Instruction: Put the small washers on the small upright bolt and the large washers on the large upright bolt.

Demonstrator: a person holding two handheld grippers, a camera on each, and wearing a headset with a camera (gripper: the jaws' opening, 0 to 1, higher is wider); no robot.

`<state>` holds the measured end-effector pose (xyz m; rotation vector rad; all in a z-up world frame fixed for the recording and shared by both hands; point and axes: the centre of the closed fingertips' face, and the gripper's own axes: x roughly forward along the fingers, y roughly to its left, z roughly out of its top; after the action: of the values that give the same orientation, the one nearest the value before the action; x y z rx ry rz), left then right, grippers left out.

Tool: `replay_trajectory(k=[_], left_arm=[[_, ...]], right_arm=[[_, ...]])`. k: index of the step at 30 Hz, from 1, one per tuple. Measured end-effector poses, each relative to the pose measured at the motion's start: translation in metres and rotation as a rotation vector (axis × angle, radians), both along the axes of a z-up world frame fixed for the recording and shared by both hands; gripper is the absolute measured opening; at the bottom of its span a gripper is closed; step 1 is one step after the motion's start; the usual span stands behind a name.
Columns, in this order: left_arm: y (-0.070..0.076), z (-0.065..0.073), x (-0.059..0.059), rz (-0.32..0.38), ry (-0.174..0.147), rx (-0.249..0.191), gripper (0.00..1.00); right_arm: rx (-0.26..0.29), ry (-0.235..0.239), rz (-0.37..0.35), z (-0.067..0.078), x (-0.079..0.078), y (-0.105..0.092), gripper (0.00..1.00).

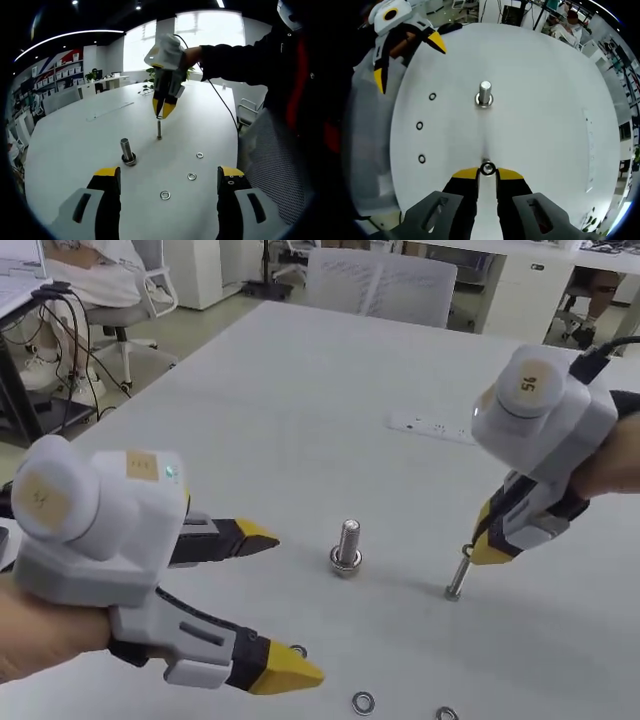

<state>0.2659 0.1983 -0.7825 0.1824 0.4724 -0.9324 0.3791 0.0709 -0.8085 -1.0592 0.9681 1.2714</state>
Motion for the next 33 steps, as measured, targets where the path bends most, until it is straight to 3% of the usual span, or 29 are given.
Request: replay_trajectory(k=[25,33], left_arm=[[0.0,-0.001,0.004,0.004,0.002,-0.001,0.78],[0.002,-0.001,0.004,0.01,0.003,-0.004,0.78]], right_arm=[[-0.019,0.024,-0.001,-0.012,0.002,-0.001,0.14],[-0.031,0.032,0.001,-0.023,0.002,-0.001,0.14]])
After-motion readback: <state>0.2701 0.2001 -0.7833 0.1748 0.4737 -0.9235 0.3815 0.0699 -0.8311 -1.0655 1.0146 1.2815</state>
